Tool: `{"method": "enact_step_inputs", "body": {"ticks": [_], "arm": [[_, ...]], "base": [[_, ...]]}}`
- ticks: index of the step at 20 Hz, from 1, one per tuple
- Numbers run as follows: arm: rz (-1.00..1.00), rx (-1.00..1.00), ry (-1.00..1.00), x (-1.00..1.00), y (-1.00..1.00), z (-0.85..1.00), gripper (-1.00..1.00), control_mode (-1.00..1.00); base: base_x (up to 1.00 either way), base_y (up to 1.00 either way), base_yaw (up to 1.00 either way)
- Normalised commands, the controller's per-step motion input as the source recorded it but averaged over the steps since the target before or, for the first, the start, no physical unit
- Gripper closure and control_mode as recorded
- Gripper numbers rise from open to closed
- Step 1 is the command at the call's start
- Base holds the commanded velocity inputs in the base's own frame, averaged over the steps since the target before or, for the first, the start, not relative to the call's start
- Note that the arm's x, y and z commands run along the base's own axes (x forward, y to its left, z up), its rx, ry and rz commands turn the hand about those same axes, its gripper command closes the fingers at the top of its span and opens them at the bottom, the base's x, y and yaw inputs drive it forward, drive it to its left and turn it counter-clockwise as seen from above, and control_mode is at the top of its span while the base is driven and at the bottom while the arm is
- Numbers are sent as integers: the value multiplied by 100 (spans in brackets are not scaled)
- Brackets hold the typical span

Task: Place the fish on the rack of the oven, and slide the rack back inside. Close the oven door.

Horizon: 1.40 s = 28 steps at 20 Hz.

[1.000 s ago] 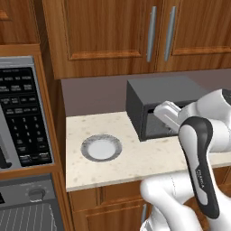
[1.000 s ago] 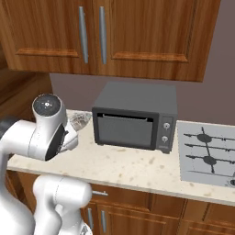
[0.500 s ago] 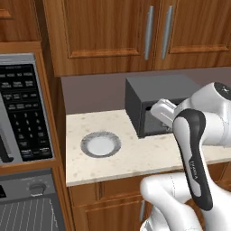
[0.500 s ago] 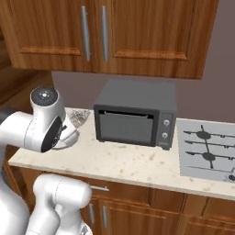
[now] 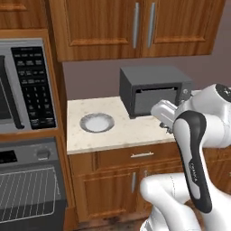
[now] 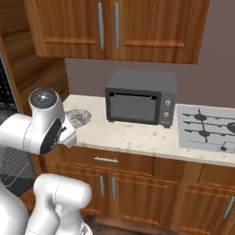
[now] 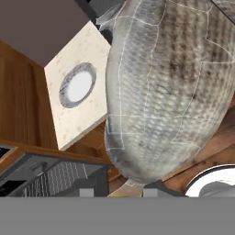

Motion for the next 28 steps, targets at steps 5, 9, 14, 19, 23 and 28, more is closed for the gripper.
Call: {"method": "enact_step_inputs", "body": {"ticks": [5,9,14,19,23,28], "arm": [[0,0,0,0,0,0,100,100],[0,0,0,0,0,0,100,100],[0,0,0,0,0,0,100,100],[0,0,0,0,0,0,100,100],[0,0,0,0,0,0,100,100],[0,0,0,0,0,0,100,100]], "base": [[-8,36,37],[11,35,60],[14,20,66],[4,7,68],[38,1,61],[70,0,47]]}}
